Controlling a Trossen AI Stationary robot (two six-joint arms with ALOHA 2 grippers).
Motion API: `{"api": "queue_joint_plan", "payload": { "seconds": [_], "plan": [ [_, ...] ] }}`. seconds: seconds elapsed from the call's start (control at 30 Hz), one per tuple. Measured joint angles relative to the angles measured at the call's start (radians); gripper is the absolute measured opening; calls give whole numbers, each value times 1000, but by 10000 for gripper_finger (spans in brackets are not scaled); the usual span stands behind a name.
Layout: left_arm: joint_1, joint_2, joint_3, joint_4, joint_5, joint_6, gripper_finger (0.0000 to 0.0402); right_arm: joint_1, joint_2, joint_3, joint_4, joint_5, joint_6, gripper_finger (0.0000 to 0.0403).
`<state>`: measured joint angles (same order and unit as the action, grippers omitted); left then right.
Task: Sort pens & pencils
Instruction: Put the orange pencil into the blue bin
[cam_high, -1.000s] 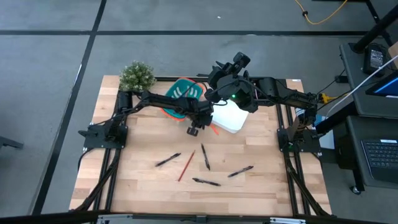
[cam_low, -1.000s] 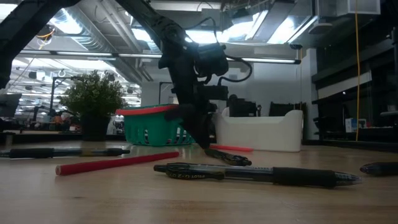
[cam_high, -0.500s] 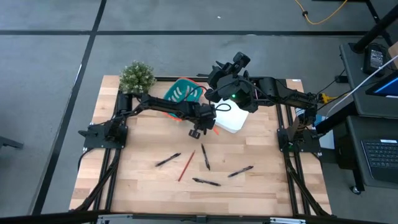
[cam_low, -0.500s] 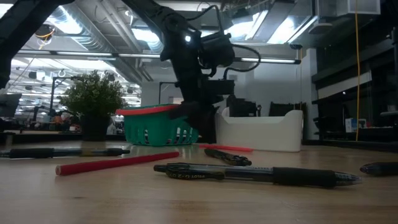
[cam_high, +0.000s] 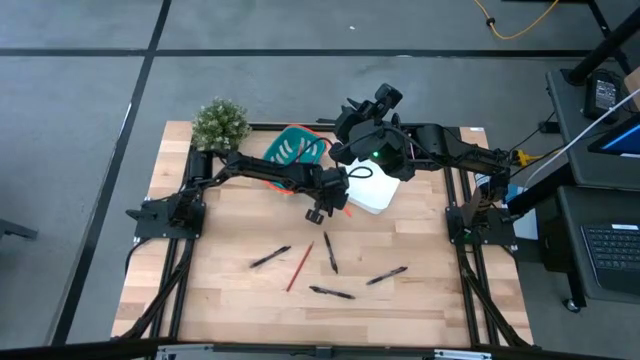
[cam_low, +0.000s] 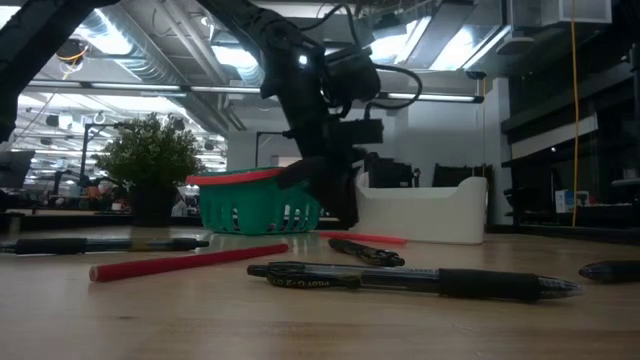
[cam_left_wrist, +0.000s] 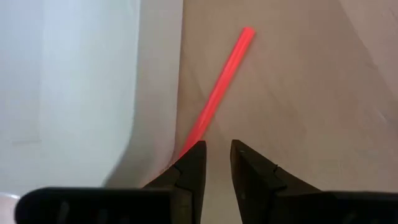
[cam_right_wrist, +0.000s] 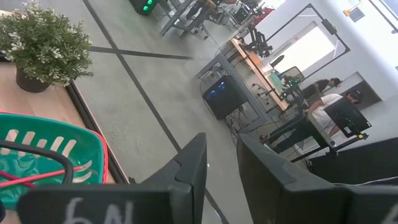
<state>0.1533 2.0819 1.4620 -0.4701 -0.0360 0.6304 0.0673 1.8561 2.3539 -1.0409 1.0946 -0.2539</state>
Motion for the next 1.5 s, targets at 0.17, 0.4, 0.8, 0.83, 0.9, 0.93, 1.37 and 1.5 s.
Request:
{"api": "queue_joint_plan", "payload": {
  "seconds": [0.17,0.4,0.8,0.83,0.9,0.93,1.37,1.5],
  "plan": [
    [-4,-1,0,43,1,13,69,0,0,0,1,0,2,90],
    [-1,6,0,54,48,12,69,0,0,0,2,0,4,90],
    [3,13,0,60,88,10,69,0,0,0,3,0,3,90],
    [4,14,0,60,95,10,69,0,0,0,4,0,3,90],
    [10,14,0,63,110,9,69,0,0,0,5,0,3,90],
    [11,14,0,64,110,9,69,0,0,0,5,0,2,90],
    [32,42,3,90,146,12,69,0,0,0,5,0,-8,90],
    [31,55,1,94,143,18,69,0,-1,0,13,-7,-13,90]
  ]
}}
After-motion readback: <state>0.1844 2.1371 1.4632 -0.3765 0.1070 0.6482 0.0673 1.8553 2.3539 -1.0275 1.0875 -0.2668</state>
